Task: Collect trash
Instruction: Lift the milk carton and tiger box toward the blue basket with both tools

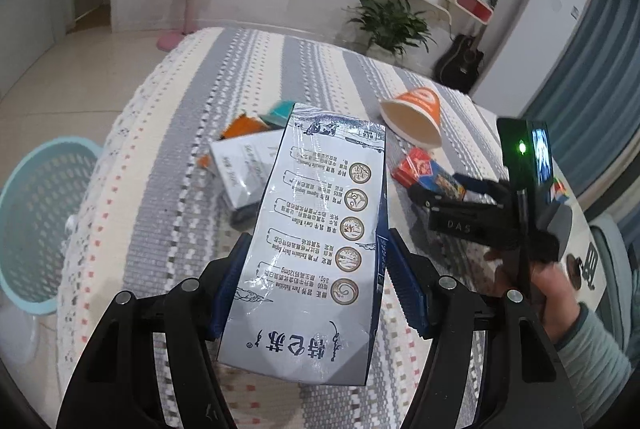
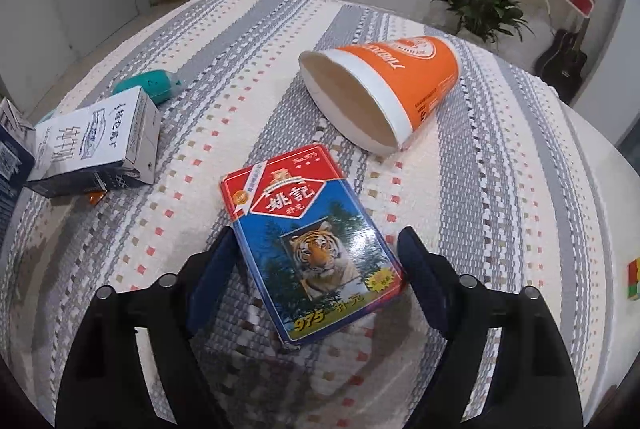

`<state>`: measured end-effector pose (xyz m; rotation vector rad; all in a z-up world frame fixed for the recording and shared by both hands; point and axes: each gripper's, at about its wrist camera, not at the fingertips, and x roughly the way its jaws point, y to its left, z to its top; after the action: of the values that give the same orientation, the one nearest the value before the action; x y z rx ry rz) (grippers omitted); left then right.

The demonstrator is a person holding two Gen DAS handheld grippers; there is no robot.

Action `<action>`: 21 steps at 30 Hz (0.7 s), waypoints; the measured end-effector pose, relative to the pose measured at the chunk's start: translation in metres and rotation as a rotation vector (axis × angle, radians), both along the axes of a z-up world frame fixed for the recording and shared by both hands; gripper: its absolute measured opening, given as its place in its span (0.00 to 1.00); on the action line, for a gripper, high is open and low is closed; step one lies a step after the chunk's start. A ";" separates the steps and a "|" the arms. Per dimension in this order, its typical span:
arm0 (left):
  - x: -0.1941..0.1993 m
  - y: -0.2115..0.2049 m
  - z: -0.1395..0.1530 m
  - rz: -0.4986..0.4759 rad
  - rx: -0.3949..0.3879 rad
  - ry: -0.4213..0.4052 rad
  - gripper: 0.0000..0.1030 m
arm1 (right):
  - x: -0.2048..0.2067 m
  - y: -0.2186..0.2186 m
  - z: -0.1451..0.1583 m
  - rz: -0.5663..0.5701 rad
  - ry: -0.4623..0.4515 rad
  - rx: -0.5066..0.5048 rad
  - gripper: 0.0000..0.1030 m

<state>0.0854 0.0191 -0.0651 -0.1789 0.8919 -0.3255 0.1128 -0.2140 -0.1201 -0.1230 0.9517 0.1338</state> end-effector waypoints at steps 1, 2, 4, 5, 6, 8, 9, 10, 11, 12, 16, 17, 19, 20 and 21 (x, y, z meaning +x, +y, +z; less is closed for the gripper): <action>-0.001 0.003 0.002 0.009 0.000 -0.007 0.62 | -0.002 0.001 0.001 0.000 -0.004 0.005 0.62; -0.002 0.008 0.006 0.021 0.001 -0.016 0.62 | -0.004 0.003 0.004 0.001 -0.016 0.014 0.61; -0.003 0.017 0.015 0.051 -0.006 -0.035 0.62 | -0.014 0.007 0.017 0.001 -0.058 0.040 0.61; -0.005 0.025 0.022 0.072 -0.016 -0.050 0.62 | -0.019 0.010 0.024 0.000 -0.081 0.045 0.61; -0.006 0.032 0.029 0.090 -0.024 -0.064 0.62 | -0.026 0.015 0.039 0.006 -0.116 0.055 0.61; -0.008 0.049 0.044 0.131 -0.035 -0.096 0.62 | -0.036 0.028 0.066 0.028 -0.181 0.063 0.61; -0.010 0.061 0.055 0.157 -0.040 -0.122 0.62 | -0.042 0.038 0.082 0.049 -0.219 0.064 0.61; -0.012 0.071 0.065 0.177 -0.041 -0.145 0.62 | -0.047 0.049 0.098 0.072 -0.255 0.066 0.61; -0.014 0.081 0.074 0.198 -0.038 -0.168 0.62 | -0.050 0.059 0.112 0.091 -0.286 0.068 0.60; -0.016 0.094 0.085 0.225 -0.035 -0.193 0.62 | -0.053 0.069 0.123 0.107 -0.311 0.072 0.60; -0.024 0.143 0.115 0.344 -0.011 -0.269 0.62 | -0.057 0.130 0.167 0.216 -0.396 0.133 0.61; -0.027 0.153 0.121 0.379 0.012 -0.286 0.62 | -0.056 0.144 0.172 0.241 -0.405 0.144 0.60; -0.031 0.179 0.127 0.471 0.069 -0.315 0.62 | -0.050 0.183 0.181 0.297 -0.409 0.165 0.61; -0.031 0.190 0.127 0.503 0.082 -0.316 0.62 | -0.047 0.198 0.182 0.317 -0.408 0.173 0.61; -0.031 0.200 0.126 0.527 0.090 -0.314 0.62 | -0.045 0.214 0.183 0.337 -0.405 0.179 0.61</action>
<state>0.0541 0.2190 0.0608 -0.2633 0.5203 0.1750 0.0677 0.0002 0.0630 -0.1376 0.5054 0.4856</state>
